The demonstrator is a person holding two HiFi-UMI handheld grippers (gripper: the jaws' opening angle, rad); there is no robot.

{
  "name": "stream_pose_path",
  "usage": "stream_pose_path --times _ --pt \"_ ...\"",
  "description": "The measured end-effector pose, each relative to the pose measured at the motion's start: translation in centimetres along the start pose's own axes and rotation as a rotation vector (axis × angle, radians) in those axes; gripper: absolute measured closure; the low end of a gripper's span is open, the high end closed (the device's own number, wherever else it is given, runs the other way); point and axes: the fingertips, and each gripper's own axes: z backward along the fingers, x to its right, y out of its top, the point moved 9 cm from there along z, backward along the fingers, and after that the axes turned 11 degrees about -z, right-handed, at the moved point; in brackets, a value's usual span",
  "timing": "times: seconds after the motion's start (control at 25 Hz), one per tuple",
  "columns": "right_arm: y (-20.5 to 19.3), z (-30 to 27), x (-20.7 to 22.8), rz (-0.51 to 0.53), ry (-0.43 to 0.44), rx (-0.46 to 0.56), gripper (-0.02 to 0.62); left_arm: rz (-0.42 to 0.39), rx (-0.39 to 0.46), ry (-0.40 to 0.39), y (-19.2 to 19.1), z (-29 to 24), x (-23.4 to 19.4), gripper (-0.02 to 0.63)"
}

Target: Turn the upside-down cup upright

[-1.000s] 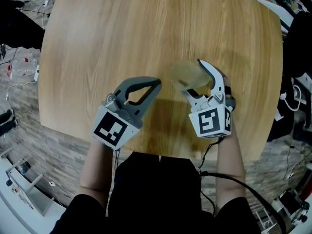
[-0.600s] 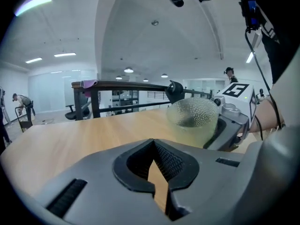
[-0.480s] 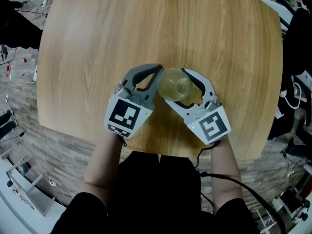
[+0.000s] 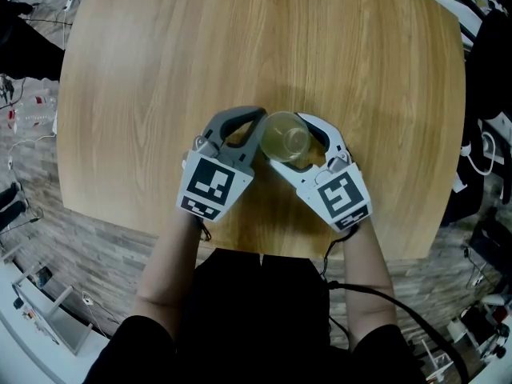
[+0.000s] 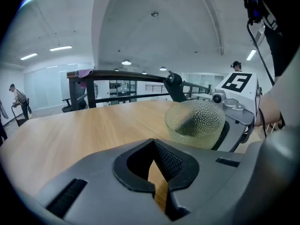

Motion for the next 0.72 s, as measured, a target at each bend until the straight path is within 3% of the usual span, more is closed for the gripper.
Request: stream_pose_path --times 0.72 --pt "-0.6 -1.1 0.1 0.009 -0.043 -0.153 0.267 0.002 -0.025 -0.031 -0.9 -1.0 0.3 0.598"
